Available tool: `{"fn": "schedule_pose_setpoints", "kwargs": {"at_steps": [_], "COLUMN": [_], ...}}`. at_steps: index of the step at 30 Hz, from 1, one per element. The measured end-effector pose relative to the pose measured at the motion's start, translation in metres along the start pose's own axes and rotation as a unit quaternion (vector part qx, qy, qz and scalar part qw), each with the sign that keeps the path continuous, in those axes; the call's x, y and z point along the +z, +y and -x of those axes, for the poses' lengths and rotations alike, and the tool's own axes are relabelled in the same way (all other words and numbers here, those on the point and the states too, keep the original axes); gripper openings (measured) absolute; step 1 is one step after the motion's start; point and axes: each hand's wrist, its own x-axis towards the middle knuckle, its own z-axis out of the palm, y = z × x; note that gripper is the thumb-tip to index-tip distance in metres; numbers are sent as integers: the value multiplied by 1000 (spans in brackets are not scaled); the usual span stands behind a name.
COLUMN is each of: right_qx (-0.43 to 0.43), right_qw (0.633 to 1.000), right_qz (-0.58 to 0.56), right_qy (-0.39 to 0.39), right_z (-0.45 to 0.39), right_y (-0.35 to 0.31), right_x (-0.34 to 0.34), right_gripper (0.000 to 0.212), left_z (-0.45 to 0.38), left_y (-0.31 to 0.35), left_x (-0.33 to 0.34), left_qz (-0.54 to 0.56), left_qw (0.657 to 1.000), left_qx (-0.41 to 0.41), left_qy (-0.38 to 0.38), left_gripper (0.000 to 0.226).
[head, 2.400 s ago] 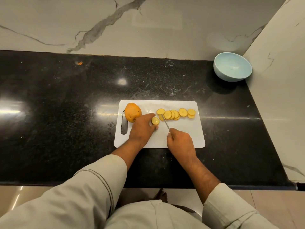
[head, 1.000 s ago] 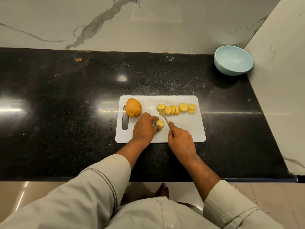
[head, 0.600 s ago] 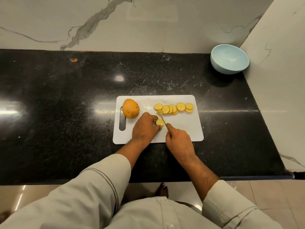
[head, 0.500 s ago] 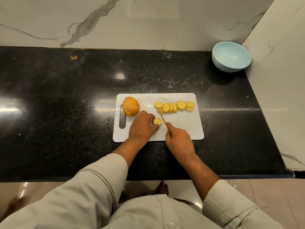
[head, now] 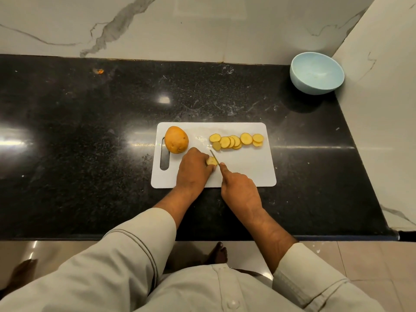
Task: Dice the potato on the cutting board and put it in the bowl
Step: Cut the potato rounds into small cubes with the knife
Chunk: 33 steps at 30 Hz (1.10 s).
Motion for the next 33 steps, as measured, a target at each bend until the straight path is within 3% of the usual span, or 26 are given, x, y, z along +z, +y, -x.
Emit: {"fn": "schedule_pose_setpoints", "kwargs": {"at_steps": [9, 17, 33], "right_qx": [8, 10, 27], "right_qw": [1000, 1000, 1000], "right_qz": [16, 3, 5], "right_qy": [-15, 10, 10], "right_z": [-1, -14, -11], "right_y": [-1, -14, -13], "right_x": [4, 6, 10], "right_gripper": [55, 55, 55], "left_z": [-2, -3, -5], "left_y": [6, 11, 12], "left_x": [-3, -9, -9], "left_qz": [-17, -30, -55], "left_qw": [1000, 998, 997], "left_qx": [-4, 3, 15], "left_qy": [-23, -48, -60], "left_gripper": [32, 18, 17]}}
